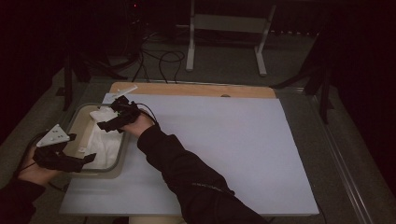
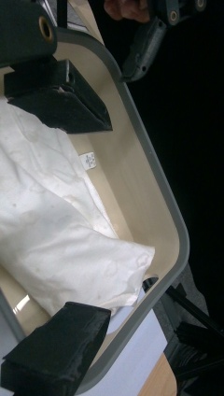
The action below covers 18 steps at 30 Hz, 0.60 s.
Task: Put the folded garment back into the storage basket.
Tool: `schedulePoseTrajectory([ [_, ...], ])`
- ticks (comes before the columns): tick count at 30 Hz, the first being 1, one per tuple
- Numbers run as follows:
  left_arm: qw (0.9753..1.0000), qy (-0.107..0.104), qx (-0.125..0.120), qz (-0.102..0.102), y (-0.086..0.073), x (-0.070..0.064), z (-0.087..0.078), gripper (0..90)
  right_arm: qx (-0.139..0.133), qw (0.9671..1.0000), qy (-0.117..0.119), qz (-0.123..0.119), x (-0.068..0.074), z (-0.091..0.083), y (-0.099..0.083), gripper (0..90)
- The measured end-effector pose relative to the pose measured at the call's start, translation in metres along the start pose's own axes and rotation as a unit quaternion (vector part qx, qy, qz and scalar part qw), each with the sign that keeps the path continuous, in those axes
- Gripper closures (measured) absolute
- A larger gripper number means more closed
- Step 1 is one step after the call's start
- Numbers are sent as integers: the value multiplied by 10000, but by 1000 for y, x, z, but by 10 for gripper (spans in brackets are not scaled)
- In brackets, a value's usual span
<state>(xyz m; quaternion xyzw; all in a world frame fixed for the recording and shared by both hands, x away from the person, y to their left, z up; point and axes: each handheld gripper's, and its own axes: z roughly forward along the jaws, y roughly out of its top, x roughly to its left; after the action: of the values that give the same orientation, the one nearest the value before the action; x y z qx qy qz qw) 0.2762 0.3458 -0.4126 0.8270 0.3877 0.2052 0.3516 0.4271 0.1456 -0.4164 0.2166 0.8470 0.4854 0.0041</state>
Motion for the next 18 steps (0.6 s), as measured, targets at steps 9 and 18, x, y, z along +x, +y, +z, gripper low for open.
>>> schedulePoseTrajectory([
  [9, 9999, -130, -75, 10, 4, -5, 6, 2, 35, 9998, 90, -184, 3, -11, -4, 93],
  [18, 9996, -215, -168, 60, 13, -12, 9, 2, 39, 9995, 130, -290, 2, -24, -9, 94],
])
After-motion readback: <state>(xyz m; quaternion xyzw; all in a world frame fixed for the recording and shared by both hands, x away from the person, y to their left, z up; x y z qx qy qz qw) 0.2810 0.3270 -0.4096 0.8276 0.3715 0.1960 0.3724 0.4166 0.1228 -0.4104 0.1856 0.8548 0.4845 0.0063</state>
